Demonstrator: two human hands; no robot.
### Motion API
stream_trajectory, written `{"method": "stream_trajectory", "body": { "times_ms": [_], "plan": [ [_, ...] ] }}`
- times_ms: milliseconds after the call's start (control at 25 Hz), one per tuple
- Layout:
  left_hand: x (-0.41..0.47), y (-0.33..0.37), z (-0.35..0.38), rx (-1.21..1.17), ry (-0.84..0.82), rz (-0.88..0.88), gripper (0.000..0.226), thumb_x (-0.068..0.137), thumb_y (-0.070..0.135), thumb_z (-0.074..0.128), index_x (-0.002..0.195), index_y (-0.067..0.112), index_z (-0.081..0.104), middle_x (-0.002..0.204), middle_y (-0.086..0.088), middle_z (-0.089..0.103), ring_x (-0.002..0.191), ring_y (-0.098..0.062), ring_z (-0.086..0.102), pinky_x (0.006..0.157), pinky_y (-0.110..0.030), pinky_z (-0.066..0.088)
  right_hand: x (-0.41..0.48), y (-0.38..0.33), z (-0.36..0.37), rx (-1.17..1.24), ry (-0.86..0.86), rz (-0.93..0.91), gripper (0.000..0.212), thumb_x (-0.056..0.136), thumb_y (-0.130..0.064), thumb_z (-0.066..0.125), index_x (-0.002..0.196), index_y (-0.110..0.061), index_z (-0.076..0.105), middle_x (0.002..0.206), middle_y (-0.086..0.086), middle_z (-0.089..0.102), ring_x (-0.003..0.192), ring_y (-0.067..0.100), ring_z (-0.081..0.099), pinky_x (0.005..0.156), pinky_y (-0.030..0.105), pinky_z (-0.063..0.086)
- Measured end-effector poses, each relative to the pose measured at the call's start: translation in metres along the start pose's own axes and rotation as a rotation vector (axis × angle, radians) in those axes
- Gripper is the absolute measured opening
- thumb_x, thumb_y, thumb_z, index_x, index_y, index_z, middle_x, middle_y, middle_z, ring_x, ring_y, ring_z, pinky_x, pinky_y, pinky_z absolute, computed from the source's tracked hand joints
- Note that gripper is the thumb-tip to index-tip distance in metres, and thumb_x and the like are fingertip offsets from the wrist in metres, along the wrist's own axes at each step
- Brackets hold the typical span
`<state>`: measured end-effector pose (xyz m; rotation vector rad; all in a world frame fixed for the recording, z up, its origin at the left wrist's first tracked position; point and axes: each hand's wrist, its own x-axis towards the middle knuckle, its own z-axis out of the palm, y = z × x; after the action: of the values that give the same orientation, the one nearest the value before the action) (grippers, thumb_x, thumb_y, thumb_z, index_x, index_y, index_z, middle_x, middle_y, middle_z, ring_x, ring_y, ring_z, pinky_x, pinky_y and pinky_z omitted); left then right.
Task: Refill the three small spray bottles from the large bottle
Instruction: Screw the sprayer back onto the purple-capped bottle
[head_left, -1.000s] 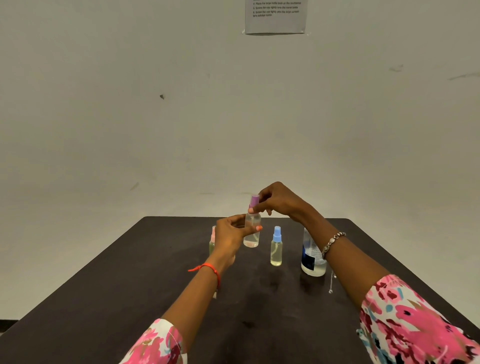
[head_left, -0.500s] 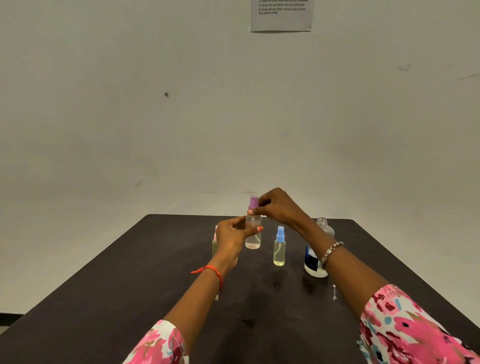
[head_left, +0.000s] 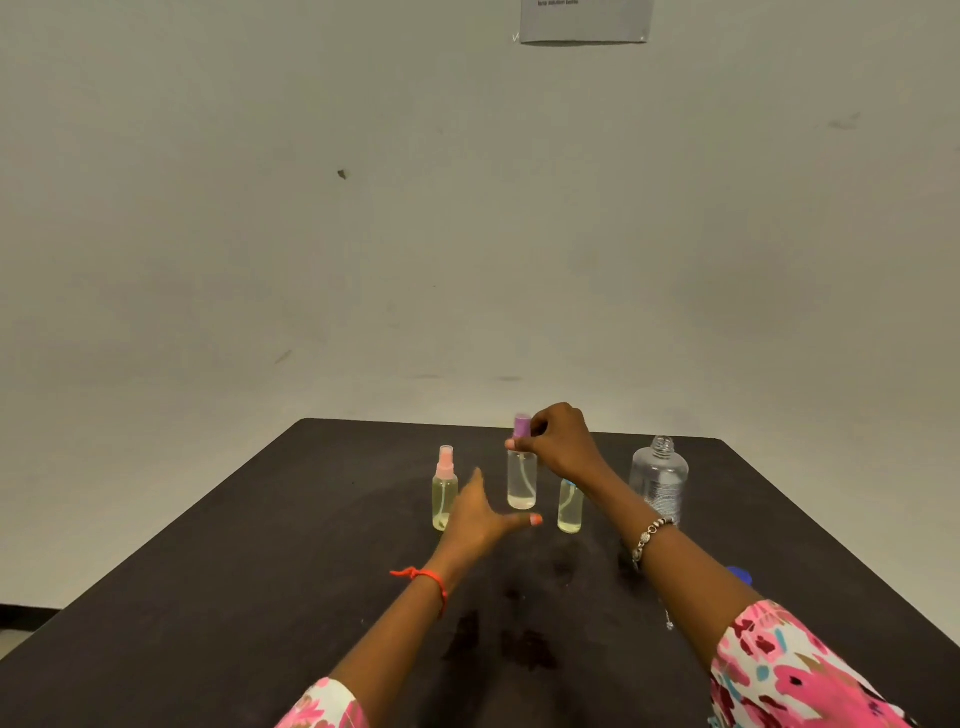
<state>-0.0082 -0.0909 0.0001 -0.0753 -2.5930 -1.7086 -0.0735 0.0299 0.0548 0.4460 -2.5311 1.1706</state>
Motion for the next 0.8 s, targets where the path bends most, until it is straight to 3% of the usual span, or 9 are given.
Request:
{"method": "stream_trajectory", "body": {
  "times_ms": [120,200,280,480,640,800],
  "plan": [
    [0.003,-0.026,0.005,0.391,-0.245,0.013,0.087,0.075,0.037,0.072,0.142,0.008,0.026,0.149,-0.006,0.031,0.141,-0.024,0.026,0.114,-0.035,0.025,0.013,0.016,0.015,0.018,0.041,0.065,0.028,0.073,-0.015,0.075,0.078,0.010,0.064,0.075,0.022,0.062,0.064,0.021,0.056,0.056,0.020,0.042],
    [0.010,-0.042,0.008,0.595,-0.333,-0.032,0.095,0.076,0.045,0.068,0.146,0.008,0.016,0.156,-0.009,0.016,0.145,-0.029,0.008,0.118,-0.048,0.010,0.022,0.026,0.026,0.023,0.049,0.096,0.027,0.074,-0.014,0.074,0.079,0.011,0.063,0.072,0.016,0.057,0.067,0.022,0.055,0.053,0.015,0.037],
    [0.018,-0.050,0.008,0.713,-0.377,-0.051,0.100,0.078,0.049,0.064,0.148,0.008,0.005,0.158,-0.009,0.002,0.146,-0.028,-0.004,0.117,-0.052,0.001,0.034,0.034,0.039,0.027,0.049,0.120,0.028,0.074,-0.014,0.074,0.081,0.010,0.062,0.074,0.013,0.056,0.068,0.021,0.053,0.051,0.013,0.033],
    [0.024,-0.058,0.007,0.769,-0.425,-0.035,0.099,0.078,0.052,0.061,0.148,0.008,0.006,0.158,-0.009,-0.004,0.145,-0.028,-0.008,0.116,-0.053,-0.001,0.059,0.051,0.072,0.053,0.025,0.174,0.028,0.075,-0.013,0.074,0.087,0.009,0.061,0.083,0.018,0.059,0.073,0.020,0.056,0.053,0.016,0.036],
    [0.025,-0.062,0.008,0.778,-0.434,-0.022,0.099,0.080,0.053,0.059,0.148,0.008,0.004,0.158,-0.008,-0.007,0.145,-0.028,-0.011,0.115,-0.053,-0.003,0.071,0.056,0.086,0.054,0.038,0.198,0.029,0.076,-0.011,0.073,0.092,0.008,0.059,0.095,0.023,0.062,0.081,0.025,0.060,0.064,0.026,0.042],
    [0.026,-0.066,0.009,0.801,-0.451,-0.024,0.098,0.081,0.054,0.056,0.148,0.007,0.000,0.157,-0.009,-0.011,0.144,-0.028,-0.015,0.115,-0.053,-0.006,0.076,0.058,0.091,0.065,0.043,0.204,0.032,0.077,-0.011,0.071,0.098,0.008,0.057,0.102,0.023,0.060,0.091,0.030,0.060,0.070,0.028,0.041]
  ]
}}
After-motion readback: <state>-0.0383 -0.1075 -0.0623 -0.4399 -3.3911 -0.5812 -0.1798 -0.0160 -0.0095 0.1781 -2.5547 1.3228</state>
